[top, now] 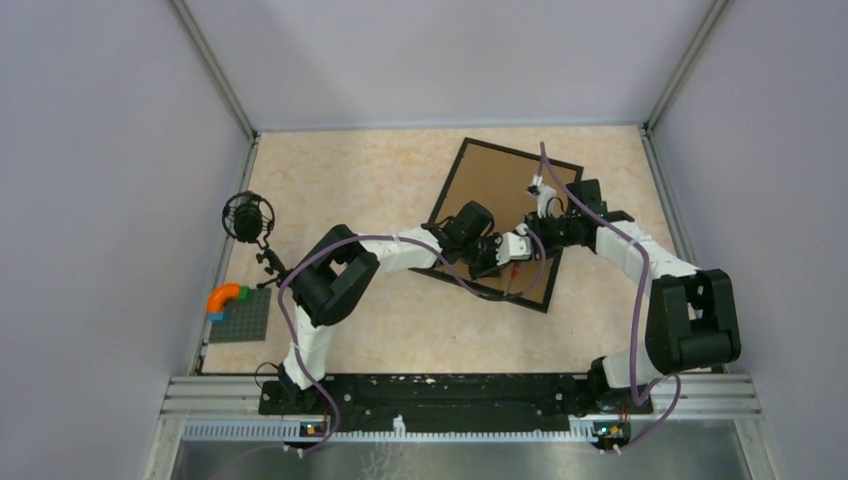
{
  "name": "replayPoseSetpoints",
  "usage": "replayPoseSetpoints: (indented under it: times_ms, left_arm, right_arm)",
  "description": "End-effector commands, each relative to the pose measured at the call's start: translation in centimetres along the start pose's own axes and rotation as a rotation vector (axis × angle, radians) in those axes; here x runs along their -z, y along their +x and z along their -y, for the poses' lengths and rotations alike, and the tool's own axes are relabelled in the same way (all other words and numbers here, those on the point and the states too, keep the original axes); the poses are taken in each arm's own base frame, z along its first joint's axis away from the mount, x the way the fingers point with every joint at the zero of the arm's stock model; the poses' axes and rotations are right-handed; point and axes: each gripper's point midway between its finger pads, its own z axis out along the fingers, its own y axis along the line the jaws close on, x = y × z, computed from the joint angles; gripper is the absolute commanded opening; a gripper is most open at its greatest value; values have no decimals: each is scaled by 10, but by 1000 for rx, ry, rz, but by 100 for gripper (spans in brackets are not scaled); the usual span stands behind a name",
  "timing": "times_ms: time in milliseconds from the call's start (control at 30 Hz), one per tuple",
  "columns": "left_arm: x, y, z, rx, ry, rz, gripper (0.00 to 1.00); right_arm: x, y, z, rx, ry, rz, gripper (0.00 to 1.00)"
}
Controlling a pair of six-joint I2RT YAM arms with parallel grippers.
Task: Take the photo out of the frame
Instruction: Release the photo frame item from the photo frame.
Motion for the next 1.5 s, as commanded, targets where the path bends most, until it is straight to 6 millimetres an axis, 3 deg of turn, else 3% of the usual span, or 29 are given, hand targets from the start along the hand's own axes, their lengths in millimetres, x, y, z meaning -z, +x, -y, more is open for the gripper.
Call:
replayPoseSetpoints:
  times_ms: [0,133,267,367,533,667,833,967,1200,1467]
  left_arm:
    - [31,17,-27,76,-112,-31,25]
    - [52,-4,-12,-6,-72,34,45]
    - [69,-11,3,-39,0,45,51]
    - [86,4,16,-59,113,49,51]
    - [105,49,35,-235,209,-33,53]
    - [104,62,35,-281,214,-63,53]
    - [90,40,33,-227,199,13,54]
    - [75,37,34,-233,189,28,55]
    - [57,66,17,-294,164,-96,49]
    - [65,96,-4,-319,158,-182,21]
  right_arm:
    - [11,-24,-26,27,-98,21,0]
    - [19,-42,-16,32,-83,54,0]
    - [17,-49,-12,35,-81,62,0]
    - [14,-57,-12,22,-90,83,0]
    - [-2,-63,-14,20,-96,75,0]
    - [-6,-62,-10,37,-75,66,0]
    - [1,-54,-4,160,-53,42,0]
    - [6,-51,9,151,-45,67,0]
    - [4,-46,20,165,-39,64,0]
    - [-5,-36,29,170,-32,57,0]
